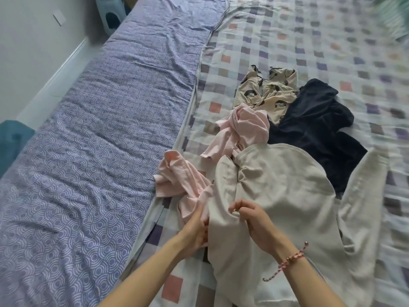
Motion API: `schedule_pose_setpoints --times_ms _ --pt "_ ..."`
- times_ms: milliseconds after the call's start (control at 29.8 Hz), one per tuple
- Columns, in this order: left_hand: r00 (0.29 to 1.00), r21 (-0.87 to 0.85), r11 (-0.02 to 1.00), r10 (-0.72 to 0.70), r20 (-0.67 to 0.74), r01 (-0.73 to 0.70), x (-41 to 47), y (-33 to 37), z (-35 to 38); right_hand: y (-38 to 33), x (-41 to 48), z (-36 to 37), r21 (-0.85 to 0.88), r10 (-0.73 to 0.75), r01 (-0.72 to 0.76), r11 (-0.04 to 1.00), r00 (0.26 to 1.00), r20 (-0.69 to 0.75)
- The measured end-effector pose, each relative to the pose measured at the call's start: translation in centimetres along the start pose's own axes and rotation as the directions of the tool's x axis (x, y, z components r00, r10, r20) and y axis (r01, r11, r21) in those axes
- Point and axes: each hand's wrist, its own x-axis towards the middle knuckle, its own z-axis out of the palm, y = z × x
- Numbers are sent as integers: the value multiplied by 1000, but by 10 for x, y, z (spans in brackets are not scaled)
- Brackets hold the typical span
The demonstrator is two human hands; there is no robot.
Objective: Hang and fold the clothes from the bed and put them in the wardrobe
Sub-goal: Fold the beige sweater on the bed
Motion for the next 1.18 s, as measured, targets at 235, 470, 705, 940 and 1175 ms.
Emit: schedule_pose_setpoints --times_ms 235,470,705,940,1175 --pt "993 -516 856 69 93 -11 4 32 28 -7 -16 -9 -164 -20 20 986 1000 -3" --pt "983 -659 752 92 158 35 -6 35 1 -21 -21 4 -222 -47 74 972 991 125" --pt "966 -644 732 255 -41 -221 -43 45 -2 -31 -20 7 -231 -212 249 941 962 174" --pt "738 -589 495 612 -286 -639 -112 67 -39 -48 -26 27 -372 -56 208 905 923 380" --pt "587 -114 586 737 -336 -802 -173 78 -13 -107 -17 114 -348 -102 305 886 863 496"
